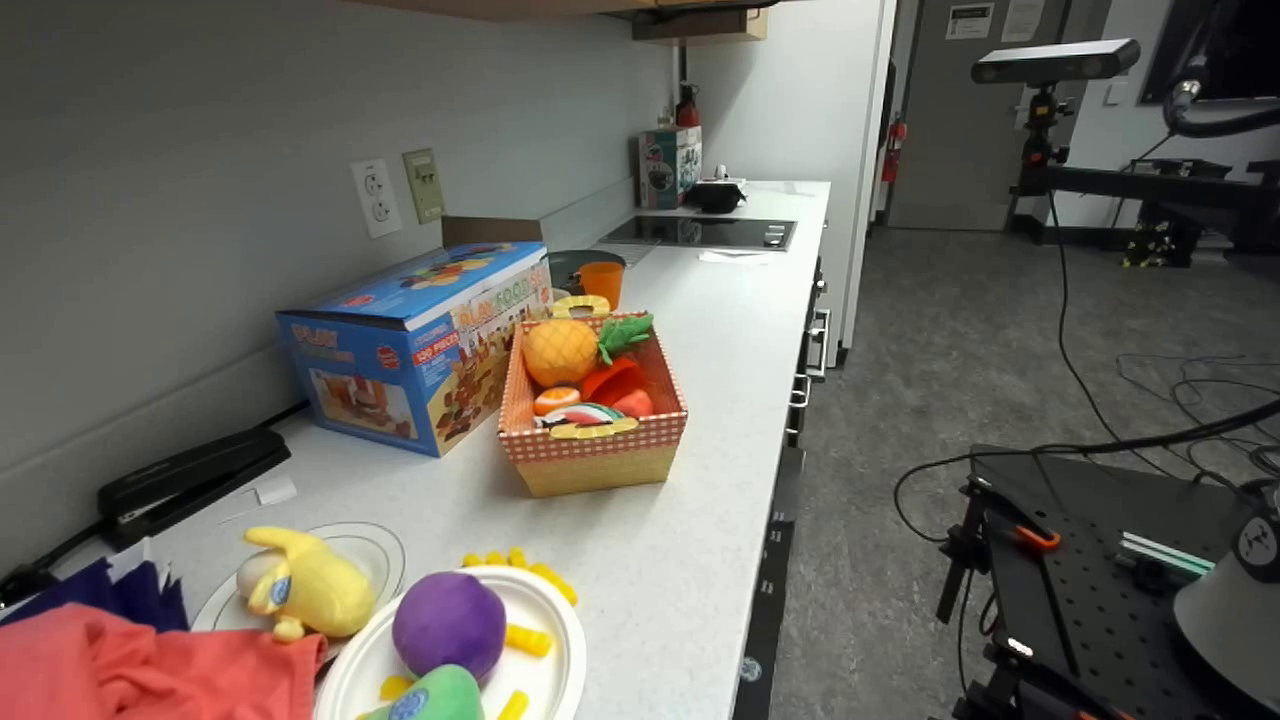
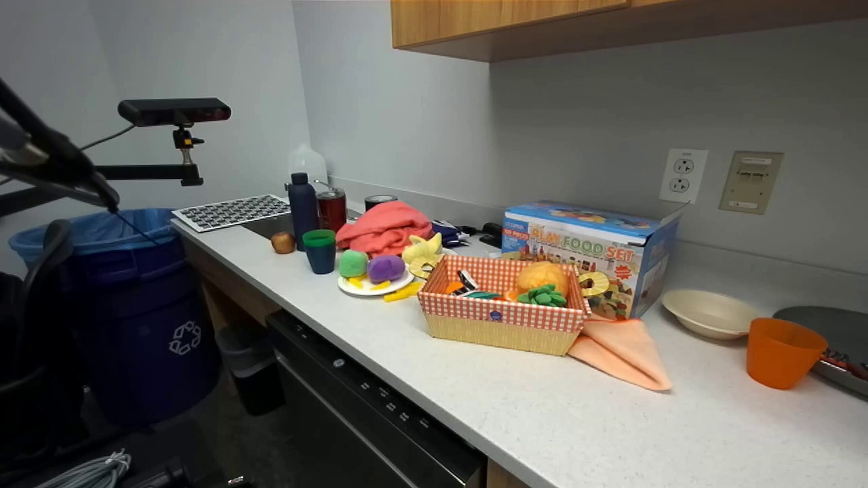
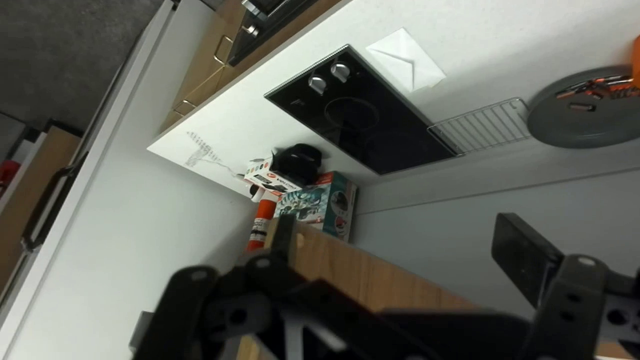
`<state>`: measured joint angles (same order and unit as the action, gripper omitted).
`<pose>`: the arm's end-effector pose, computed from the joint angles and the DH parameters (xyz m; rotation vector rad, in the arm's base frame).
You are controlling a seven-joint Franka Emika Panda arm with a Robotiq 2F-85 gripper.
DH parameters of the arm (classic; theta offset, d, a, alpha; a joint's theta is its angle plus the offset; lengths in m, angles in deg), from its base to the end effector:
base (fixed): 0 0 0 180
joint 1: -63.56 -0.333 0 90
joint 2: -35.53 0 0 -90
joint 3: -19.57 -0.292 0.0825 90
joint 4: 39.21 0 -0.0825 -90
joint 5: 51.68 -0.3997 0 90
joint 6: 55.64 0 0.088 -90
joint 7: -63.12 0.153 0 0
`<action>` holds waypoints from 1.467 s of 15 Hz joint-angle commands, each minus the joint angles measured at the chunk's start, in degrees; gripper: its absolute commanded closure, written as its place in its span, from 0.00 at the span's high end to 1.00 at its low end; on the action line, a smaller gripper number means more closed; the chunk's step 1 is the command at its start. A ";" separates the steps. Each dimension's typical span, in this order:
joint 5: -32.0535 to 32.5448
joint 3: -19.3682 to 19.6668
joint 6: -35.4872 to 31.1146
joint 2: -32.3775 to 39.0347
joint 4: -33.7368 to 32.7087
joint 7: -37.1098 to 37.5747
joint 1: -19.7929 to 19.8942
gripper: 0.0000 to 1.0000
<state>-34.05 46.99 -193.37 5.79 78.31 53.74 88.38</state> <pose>0.2701 -0.4463 0.6594 2.3920 -0.8136 0.9147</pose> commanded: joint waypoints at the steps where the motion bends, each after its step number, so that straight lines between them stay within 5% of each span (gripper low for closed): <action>1: -0.53 -0.54 -0.29 0.97 -0.86 0.33 1.26 1.00; 9: -0.67 -0.96 0.22 2.92 -3.60 2.61 2.23 1.00; 15: -2.36 1.96 -9.99 7.72 -8.87 0.93 0.96 1.00; 22: -19.35 9.20 -16.40 10.05 -10.77 -10.46 -8.82 1.00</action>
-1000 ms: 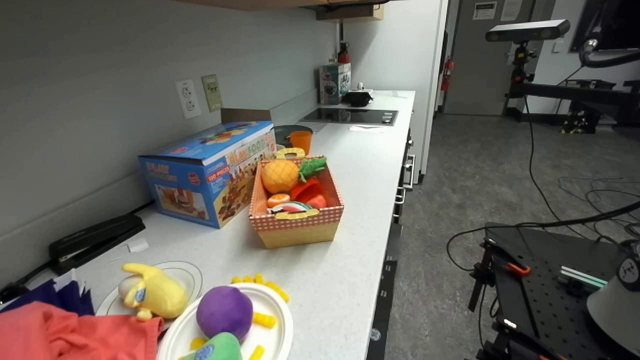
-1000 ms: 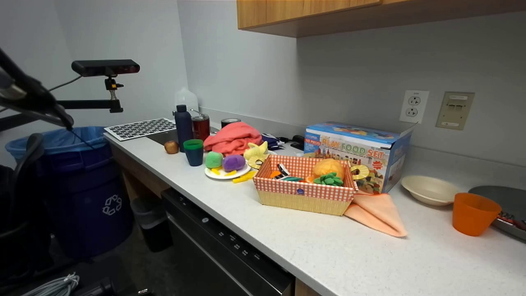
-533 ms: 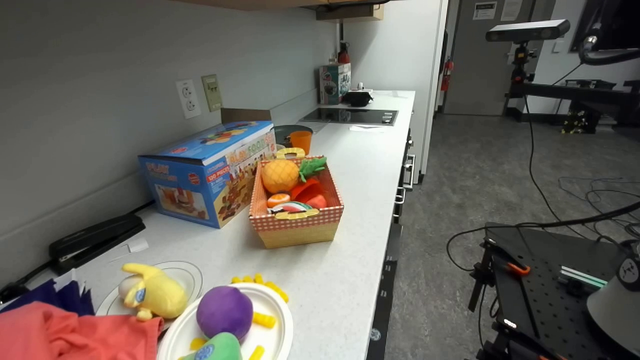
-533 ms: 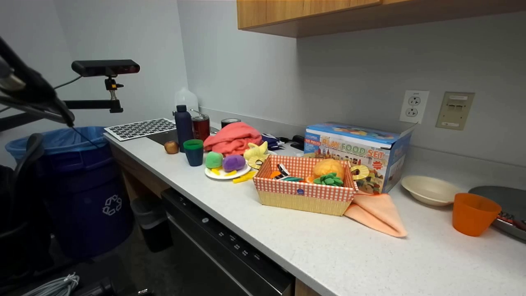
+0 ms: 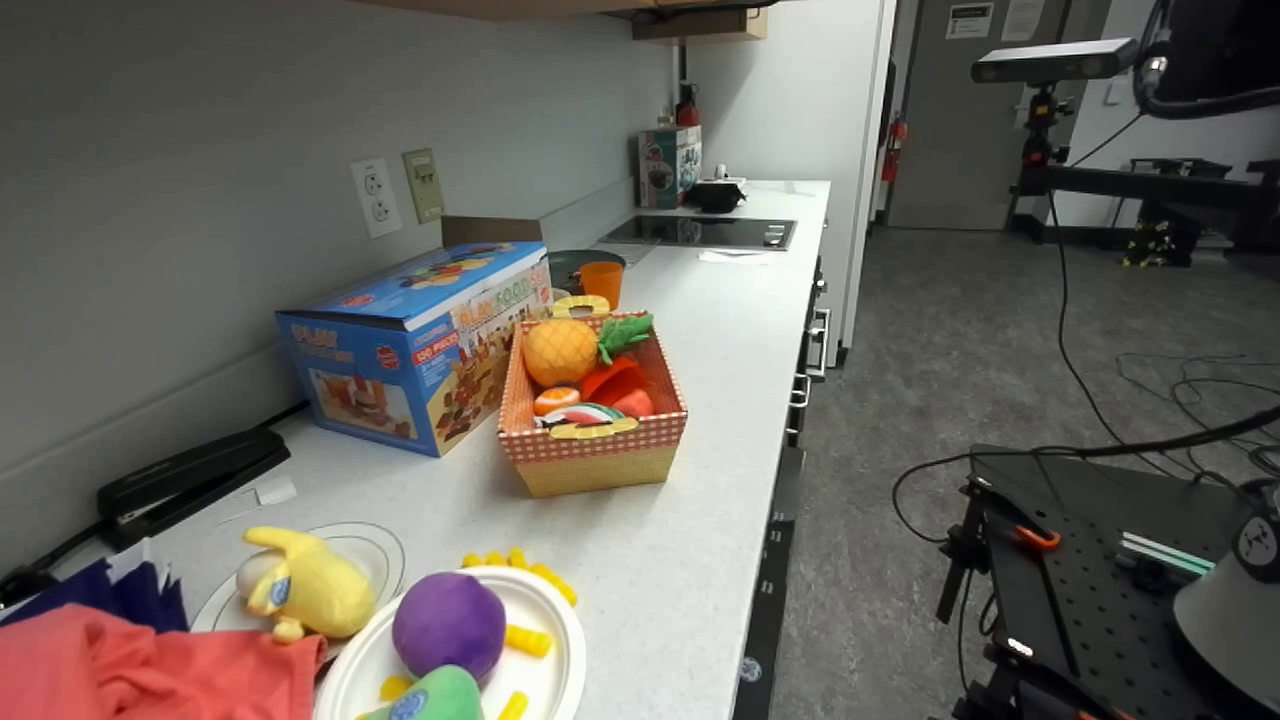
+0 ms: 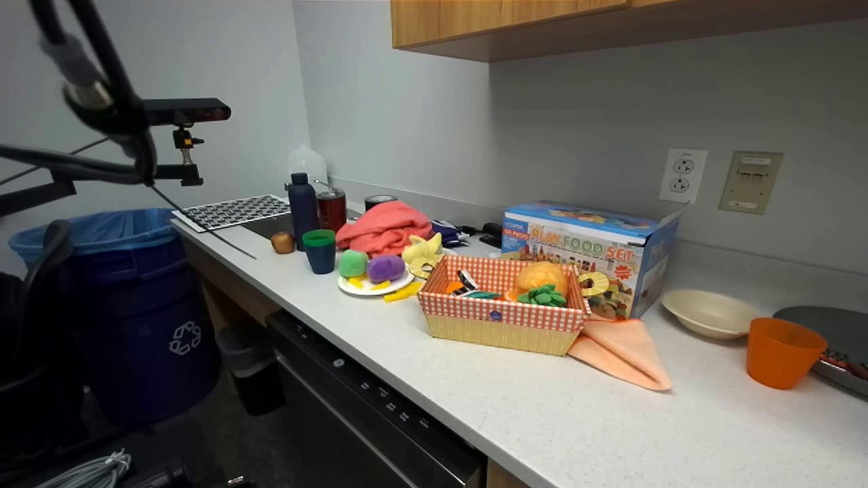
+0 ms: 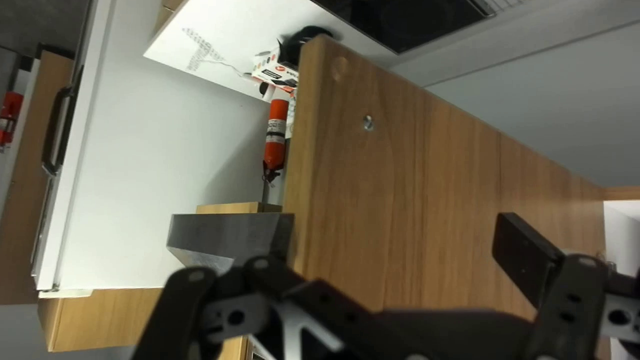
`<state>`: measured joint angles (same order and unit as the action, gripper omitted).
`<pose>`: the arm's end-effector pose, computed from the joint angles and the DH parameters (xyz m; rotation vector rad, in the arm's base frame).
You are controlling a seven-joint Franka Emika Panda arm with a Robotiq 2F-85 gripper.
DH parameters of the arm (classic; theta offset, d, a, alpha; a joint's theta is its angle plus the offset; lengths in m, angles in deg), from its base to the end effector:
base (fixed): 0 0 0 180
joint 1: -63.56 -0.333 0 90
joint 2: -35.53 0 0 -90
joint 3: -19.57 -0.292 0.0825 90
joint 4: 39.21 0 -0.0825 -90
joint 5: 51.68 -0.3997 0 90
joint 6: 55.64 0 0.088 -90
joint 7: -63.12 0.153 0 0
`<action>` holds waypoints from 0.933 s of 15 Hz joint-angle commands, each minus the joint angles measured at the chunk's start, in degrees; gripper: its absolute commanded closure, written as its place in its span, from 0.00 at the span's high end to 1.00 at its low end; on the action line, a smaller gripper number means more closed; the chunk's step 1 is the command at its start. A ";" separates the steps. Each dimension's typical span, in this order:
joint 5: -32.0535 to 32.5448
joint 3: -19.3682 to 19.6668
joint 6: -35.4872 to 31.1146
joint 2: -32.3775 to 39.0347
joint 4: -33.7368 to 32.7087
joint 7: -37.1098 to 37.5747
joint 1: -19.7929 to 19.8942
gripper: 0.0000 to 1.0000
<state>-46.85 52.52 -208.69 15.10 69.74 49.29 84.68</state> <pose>0.2914 -0.4949 0.7051 2.1937 -0.8436 1.2394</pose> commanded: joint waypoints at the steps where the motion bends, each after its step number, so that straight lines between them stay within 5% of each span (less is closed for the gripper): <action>1: -7.94 4.77 -1.04 0.53 -2.53 -7.54 -6.06 1.00; 7: -14.70 10.49 5.67 -3.05 -3.83 -14.87 -12.45 1.00; 14: -14.62 11.35 12.08 -7.69 -2.99 -17.12 -15.33 1.00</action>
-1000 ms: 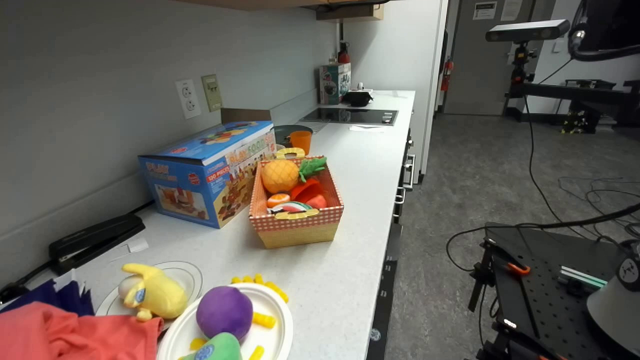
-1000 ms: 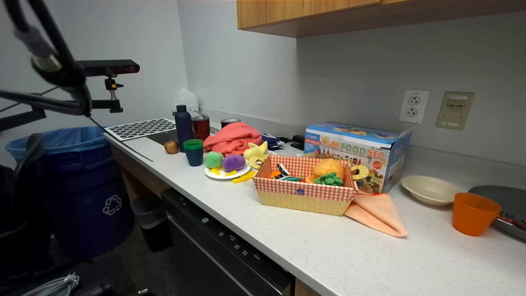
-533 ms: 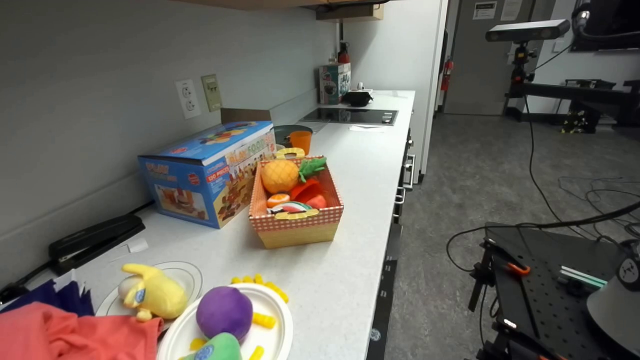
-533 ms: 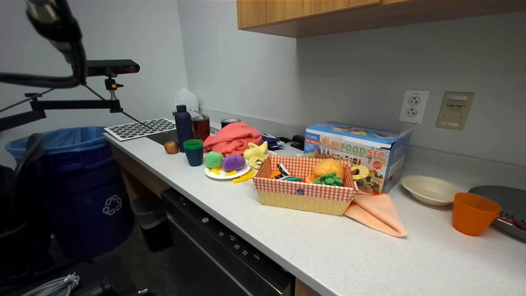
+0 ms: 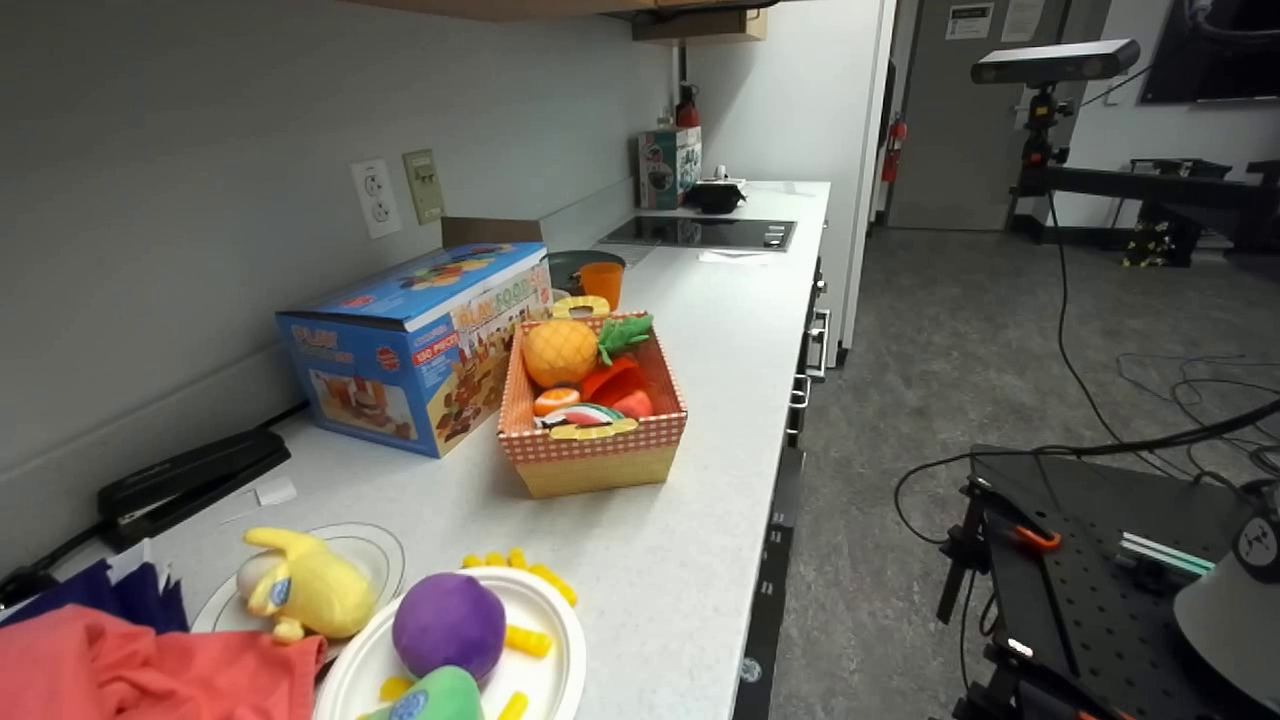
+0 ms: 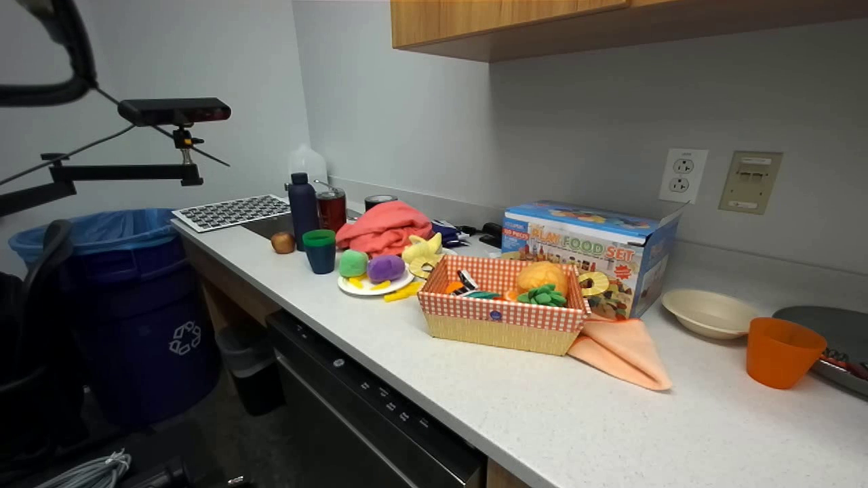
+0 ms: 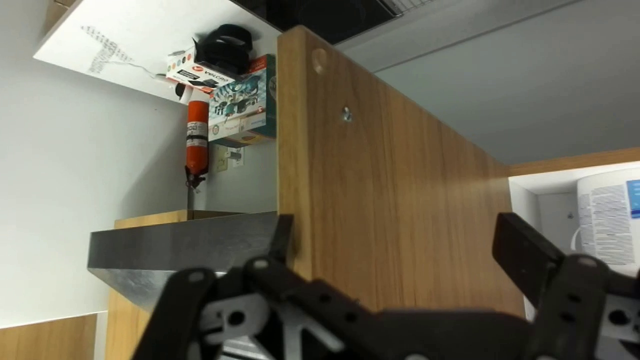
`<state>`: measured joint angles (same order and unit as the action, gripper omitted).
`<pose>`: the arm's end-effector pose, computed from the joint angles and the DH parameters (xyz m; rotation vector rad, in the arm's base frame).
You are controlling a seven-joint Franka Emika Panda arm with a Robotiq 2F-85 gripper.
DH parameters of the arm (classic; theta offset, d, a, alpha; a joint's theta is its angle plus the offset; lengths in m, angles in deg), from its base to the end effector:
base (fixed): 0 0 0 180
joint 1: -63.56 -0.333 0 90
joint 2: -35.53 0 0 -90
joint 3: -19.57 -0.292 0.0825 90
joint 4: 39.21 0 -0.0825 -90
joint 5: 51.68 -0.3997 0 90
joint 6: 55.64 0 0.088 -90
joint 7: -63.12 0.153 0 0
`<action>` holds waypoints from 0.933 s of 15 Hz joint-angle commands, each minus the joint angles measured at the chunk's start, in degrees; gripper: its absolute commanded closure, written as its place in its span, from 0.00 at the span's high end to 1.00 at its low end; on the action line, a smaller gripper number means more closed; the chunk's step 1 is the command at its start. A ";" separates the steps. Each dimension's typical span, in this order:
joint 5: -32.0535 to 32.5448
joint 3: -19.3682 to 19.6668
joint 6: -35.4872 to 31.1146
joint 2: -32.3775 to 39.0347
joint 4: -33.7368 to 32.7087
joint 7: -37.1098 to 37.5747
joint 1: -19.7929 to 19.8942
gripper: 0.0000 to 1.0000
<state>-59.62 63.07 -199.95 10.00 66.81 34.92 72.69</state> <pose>0.2694 -0.4970 0.7145 2.3679 -0.7472 1.4008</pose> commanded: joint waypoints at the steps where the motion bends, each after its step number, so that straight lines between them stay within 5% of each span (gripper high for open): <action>1: -1.83 0.59 4.50 -3.34 0.18 -2.83 -3.58 1.00; 14: -3.18 0.61 8.93 -8.32 3.03 -5.09 -8.94 1.00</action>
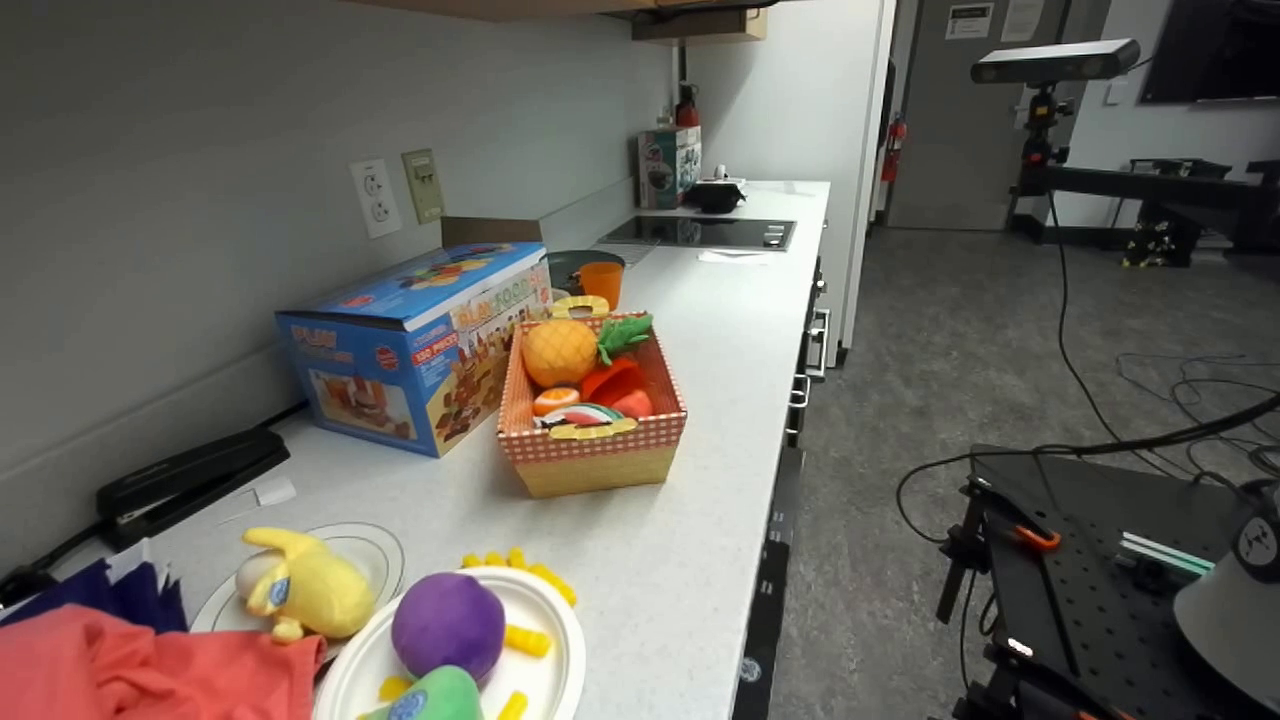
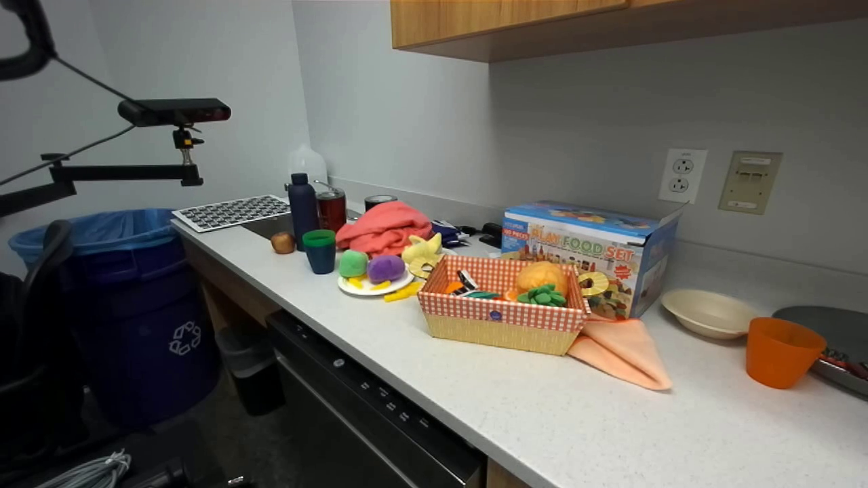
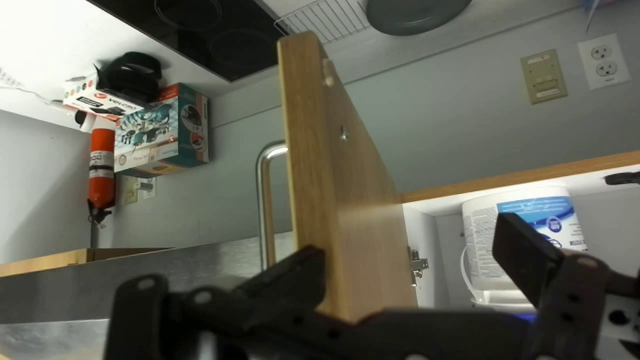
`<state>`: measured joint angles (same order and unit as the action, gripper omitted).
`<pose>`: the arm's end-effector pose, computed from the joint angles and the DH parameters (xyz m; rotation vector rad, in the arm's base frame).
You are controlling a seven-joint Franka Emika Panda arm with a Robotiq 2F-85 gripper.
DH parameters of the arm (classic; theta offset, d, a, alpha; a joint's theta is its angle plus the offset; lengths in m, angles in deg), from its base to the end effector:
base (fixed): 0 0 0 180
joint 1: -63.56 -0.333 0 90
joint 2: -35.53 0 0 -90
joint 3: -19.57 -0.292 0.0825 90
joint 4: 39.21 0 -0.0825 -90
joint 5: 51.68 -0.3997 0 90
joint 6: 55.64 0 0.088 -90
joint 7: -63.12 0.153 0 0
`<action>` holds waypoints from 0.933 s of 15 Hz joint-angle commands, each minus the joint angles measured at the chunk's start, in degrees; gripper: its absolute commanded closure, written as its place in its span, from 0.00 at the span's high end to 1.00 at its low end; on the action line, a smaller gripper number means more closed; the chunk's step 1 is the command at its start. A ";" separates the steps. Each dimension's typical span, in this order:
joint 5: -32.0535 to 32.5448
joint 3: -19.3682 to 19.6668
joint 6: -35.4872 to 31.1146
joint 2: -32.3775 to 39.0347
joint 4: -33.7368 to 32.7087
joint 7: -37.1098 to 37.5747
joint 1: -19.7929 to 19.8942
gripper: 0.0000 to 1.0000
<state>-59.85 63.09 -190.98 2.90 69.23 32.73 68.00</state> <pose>0.2778 -0.4559 0.7082 2.5701 -0.6070 1.4497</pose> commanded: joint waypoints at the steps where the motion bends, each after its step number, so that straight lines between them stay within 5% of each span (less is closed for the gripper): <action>1: -3.18 0.76 0.51 -1.61 0.66 -3.13 -4.74 1.00; 14: -9.11 4.64 14.40 -8.20 -0.89 -11.81 -11.91 1.00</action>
<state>-66.45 65.72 -179.94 -4.70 69.57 24.51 61.22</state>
